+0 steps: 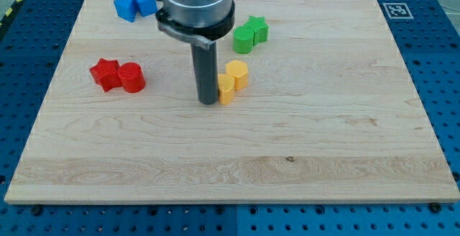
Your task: Separate the red star from the red circle
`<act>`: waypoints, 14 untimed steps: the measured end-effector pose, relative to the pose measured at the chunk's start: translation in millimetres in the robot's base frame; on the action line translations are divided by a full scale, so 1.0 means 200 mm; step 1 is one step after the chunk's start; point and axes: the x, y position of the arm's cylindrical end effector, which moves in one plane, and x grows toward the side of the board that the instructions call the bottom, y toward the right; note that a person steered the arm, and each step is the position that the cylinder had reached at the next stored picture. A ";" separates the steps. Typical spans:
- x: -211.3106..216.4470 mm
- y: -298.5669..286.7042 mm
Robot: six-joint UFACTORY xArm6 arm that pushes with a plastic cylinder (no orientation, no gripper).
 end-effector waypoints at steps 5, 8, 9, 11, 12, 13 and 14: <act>-0.04 -0.35; -0.48 -0.64; -0.46 -0.89; -0.09 -0.80; 0.16 -0.71; 0.31 -0.70; 0.32 -0.70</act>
